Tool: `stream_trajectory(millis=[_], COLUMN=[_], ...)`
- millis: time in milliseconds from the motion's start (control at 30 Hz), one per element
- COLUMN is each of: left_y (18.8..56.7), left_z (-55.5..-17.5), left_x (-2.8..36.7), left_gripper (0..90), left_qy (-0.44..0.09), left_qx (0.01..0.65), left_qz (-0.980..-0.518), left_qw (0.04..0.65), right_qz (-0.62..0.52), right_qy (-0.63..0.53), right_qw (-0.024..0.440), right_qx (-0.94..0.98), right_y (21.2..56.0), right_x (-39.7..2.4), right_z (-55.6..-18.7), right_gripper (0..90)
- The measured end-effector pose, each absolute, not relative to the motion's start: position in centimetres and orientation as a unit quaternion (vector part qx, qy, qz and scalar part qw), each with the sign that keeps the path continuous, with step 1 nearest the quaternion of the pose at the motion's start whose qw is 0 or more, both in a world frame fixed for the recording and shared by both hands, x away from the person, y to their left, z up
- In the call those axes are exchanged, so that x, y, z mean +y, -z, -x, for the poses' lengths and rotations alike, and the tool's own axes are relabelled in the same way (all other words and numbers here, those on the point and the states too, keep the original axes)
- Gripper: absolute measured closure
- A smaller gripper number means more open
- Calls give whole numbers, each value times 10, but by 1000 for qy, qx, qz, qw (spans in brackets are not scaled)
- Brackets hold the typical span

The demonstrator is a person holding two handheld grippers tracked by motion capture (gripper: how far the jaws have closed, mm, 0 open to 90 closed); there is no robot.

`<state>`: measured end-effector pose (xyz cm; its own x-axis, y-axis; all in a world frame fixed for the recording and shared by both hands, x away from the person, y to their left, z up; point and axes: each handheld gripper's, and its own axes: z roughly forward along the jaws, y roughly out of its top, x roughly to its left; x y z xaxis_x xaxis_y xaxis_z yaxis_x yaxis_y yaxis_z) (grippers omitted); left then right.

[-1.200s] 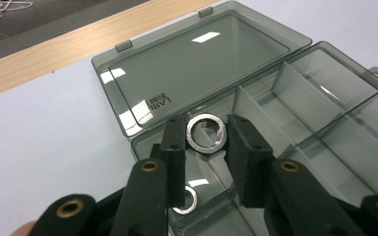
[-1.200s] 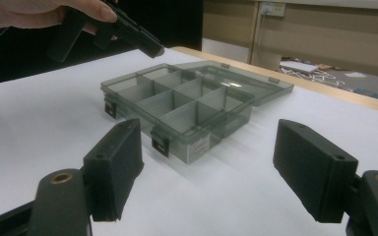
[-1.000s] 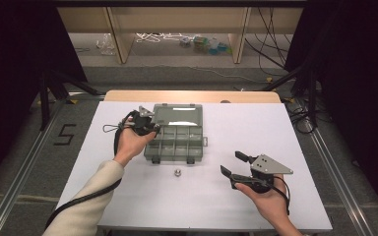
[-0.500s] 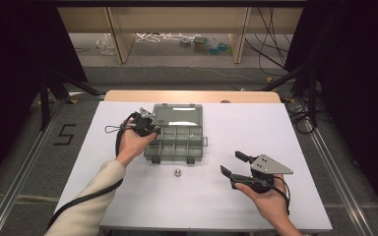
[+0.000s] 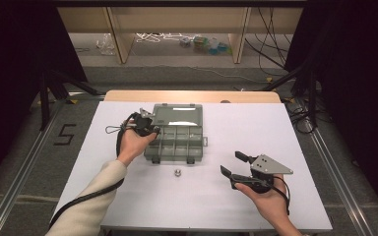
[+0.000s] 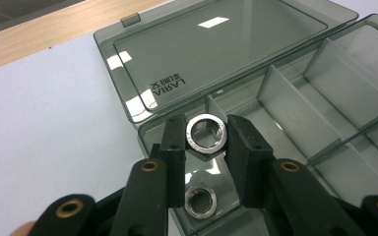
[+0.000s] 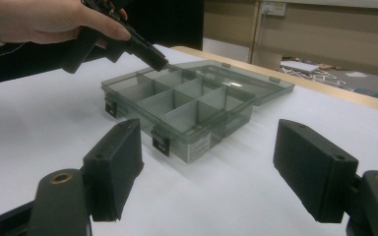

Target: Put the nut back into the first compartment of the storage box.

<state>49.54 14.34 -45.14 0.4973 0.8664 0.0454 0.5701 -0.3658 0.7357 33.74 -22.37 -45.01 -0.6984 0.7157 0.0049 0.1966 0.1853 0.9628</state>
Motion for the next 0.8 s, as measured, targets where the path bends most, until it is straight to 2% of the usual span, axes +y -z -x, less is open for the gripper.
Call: stream_trajectory(millis=[700, 800], left_y=[459, 459], left_z=[-498, -497], left_x=[142, 143], left_gripper=[699, 643], left_qy=[-213, -210], left_qx=[455, 451], left_qz=[-799, -800], left_qw=[331, 336], right_qz=[-318, -317], right_qy=[-552, -553], right_qw=[224, 224], right_qx=[737, 738], right_y=[449, 449], right_x=[-223, -223], right_z=[-335, -335], right_gripper=[275, 275])
